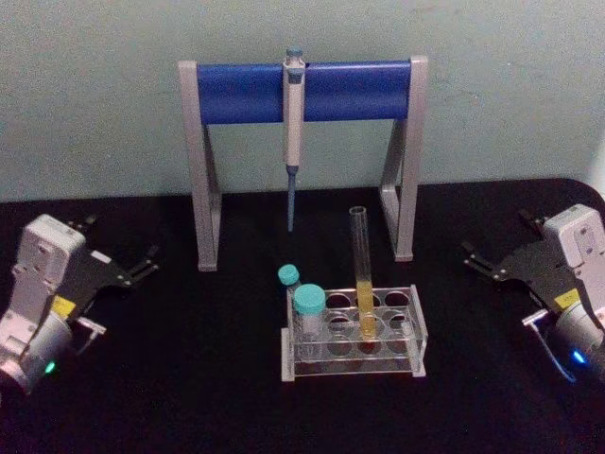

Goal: Pick up the test tube from the test tube rack, shake it, then place it back into the test tube rack.

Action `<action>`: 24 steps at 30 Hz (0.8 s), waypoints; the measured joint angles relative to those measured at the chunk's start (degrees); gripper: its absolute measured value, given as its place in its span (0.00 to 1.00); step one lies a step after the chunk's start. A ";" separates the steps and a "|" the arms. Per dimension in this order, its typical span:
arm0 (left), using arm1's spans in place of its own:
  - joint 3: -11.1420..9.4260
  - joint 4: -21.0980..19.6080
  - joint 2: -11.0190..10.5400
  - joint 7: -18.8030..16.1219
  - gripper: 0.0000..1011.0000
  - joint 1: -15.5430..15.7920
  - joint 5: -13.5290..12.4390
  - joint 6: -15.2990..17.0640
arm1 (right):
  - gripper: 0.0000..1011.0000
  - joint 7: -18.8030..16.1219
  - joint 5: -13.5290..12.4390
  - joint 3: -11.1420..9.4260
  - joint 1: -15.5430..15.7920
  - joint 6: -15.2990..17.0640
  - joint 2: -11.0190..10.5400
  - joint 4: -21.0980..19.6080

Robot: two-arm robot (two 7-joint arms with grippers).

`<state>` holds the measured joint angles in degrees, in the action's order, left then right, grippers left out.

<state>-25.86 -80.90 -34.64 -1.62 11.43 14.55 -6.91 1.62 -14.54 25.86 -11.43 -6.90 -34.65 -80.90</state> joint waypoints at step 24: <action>0.00 0.00 0.00 0.00 1.00 0.00 0.00 0.00 | 0.99 0.00 0.00 0.00 0.00 0.00 0.00 0.00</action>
<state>-25.86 -80.90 -34.65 -1.62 11.43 14.55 -6.91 1.62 -14.55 25.86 -11.43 -6.90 -34.65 -80.90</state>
